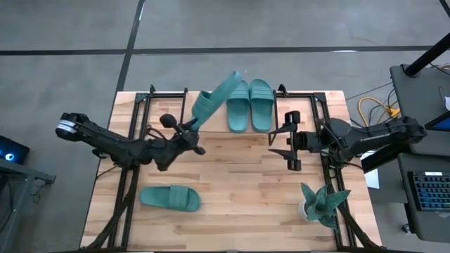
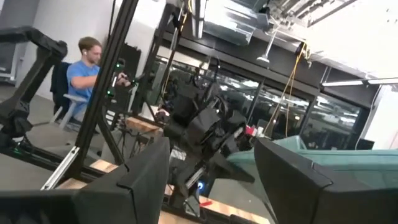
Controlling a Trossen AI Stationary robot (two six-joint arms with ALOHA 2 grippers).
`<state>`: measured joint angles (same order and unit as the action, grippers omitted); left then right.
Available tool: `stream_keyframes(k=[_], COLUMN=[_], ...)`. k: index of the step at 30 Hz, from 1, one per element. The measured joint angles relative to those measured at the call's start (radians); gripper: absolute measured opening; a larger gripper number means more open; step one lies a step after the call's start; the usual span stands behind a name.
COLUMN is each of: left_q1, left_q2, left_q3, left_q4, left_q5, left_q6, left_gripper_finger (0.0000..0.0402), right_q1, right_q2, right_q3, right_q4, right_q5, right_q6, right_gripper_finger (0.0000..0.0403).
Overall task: Pick and place slides into the shelf
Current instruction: Put the green slides on the shelf
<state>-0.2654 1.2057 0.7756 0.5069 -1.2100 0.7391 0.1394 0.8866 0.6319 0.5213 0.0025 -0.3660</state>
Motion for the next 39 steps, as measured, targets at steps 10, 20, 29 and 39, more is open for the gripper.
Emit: stream_keyframes(k=[10,20,29,39], left_q1=[0.006,0.044,0.097,0.096], left_q2=[0.178,0.252,0.304,0.328], left_q3=[0.133,0.127,0.127,0.122], left_q4=[0.004,0.008,0.012,0.008], left_q5=[-0.36,-0.361,-0.361,-0.361], left_q6=[0.134,0.056,-0.152,-0.086], left_gripper_finger=[0.0019,0.0019,0.0019,0.0019], right_q1=[0.0,0.0,0.0,-0.002], right_q2=[0.011,0.012,0.013,0.013], right_q3=[0.0,0.0,0.0,0.0], right_q4=[-0.018,-0.033,-0.054,-0.11], right_q5=[0.001,0.001,0.001,0.003], right_q6=[0.0,0.0,0.0,-0.243], right_gripper_finger=[0.0226,0.0226,0.0226,0.0226])
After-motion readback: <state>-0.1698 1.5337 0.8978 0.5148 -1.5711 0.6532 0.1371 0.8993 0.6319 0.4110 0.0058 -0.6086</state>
